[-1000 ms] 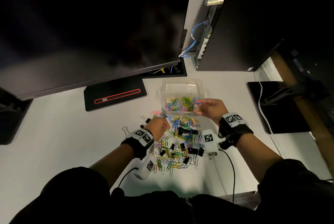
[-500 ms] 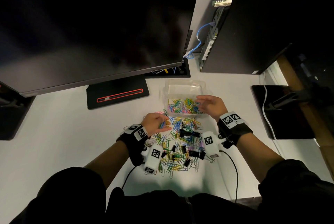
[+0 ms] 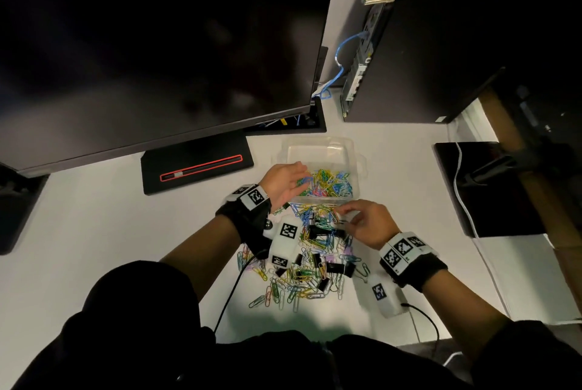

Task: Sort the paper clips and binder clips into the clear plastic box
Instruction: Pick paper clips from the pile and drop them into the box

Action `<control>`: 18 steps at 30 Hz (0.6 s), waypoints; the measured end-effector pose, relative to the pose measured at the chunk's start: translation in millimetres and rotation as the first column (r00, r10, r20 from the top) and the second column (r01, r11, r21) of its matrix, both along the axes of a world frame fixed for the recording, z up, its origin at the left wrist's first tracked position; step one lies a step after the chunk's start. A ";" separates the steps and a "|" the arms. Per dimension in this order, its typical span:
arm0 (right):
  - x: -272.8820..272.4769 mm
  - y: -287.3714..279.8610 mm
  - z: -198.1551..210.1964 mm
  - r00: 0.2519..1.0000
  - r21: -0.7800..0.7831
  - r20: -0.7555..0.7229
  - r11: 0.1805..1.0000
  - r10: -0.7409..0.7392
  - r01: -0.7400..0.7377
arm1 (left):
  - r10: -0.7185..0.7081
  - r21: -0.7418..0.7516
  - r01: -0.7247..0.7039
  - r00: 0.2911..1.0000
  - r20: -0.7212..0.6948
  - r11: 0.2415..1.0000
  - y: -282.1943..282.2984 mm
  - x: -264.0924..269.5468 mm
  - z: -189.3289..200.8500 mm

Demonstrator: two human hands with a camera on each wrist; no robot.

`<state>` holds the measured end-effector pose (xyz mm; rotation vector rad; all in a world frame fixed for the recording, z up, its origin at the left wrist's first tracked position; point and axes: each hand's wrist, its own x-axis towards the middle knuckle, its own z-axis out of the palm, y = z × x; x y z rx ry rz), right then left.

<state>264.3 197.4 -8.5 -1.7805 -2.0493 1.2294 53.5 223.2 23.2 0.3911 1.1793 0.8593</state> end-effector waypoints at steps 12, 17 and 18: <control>-33.1 -15.4 0.0 0.969 0.071 0.051 0.967 0.242 -0.245 | -0.323 0.174 0.522 0.721 -0.613 0.835 -41.0 -48.1 -4.6; -60.1 -22.9 0.1 0.879 0.056 0.125 0.882 0.460 -0.469 | -0.472 -0.108 0.758 0.282 -0.835 0.643 -74.1 -74.4 -22.4; -65.0 -24.3 0.4 0.861 0.057 0.132 0.864 0.491 -0.501 | -0.475 -0.136 0.781 0.222 -0.852 0.609 -79.8 -75.4 -24.8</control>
